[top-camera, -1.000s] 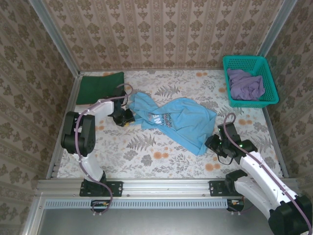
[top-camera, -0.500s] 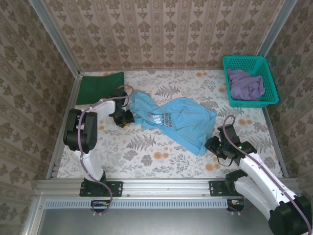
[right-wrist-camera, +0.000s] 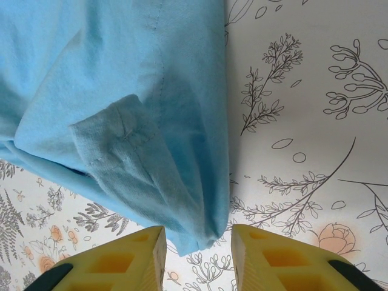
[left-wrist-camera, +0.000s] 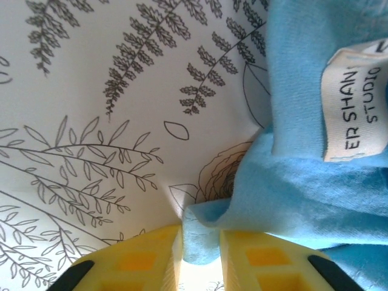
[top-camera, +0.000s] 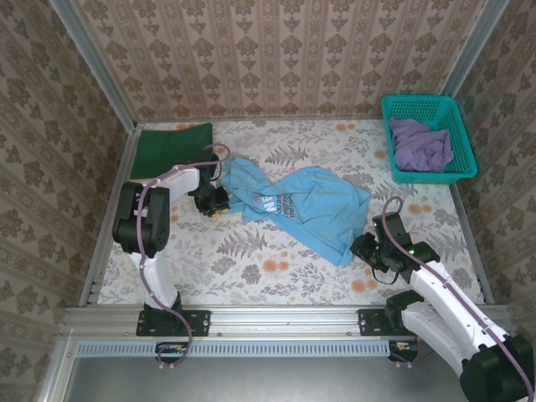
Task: Fold and stack the t-shirts
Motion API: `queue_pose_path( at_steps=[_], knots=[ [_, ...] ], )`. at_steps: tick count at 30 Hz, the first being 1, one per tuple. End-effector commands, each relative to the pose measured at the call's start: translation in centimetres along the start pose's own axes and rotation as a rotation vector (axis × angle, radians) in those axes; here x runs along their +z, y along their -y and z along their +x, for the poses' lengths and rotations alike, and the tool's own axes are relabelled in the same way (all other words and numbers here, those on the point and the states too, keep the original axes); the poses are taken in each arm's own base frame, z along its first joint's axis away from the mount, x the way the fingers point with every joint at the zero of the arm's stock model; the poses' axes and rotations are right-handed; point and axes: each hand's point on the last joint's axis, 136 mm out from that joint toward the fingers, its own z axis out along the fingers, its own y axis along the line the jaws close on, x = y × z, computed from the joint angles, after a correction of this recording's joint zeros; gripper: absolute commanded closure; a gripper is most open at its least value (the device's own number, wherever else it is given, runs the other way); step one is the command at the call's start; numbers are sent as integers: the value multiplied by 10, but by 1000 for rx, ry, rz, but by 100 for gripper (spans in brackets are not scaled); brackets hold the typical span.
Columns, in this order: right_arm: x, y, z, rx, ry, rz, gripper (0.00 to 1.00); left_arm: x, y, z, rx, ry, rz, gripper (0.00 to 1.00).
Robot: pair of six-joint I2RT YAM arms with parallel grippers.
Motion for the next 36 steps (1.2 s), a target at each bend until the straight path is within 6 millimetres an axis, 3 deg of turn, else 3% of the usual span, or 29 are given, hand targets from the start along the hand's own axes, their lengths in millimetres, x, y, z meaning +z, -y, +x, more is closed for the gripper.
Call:
queue_pose_path(
  at_steps=[1,5,9,18,24,26,30,32,36],
  knots=[
    [-14,-5,-12,6,39,17,64,18,-12,5,23,-25,-61,83],
    [-25,0,-24,-11,65,107,62,16,-9,-2,49,-14,-69,98],
    [-26,-5,-36,-77,33,190,60,8,-4,-7,86,5,-68,100],
    [0,-35,-57,-165,-55,231,59,-11,-1,8,159,59,-72,100],
    [34,-44,-53,-256,-166,267,58,-20,-4,14,175,84,-82,100],
    [42,-43,-48,-269,-211,278,65,-24,-4,15,174,93,-81,100],
    [48,-39,-44,-297,-270,310,90,-33,-4,12,175,125,-83,100],
    [40,-45,-50,-312,-241,301,99,-38,-3,11,177,137,-76,100],
    [3,-85,-83,-333,-84,177,100,-58,5,5,171,167,-46,100]
  ],
)
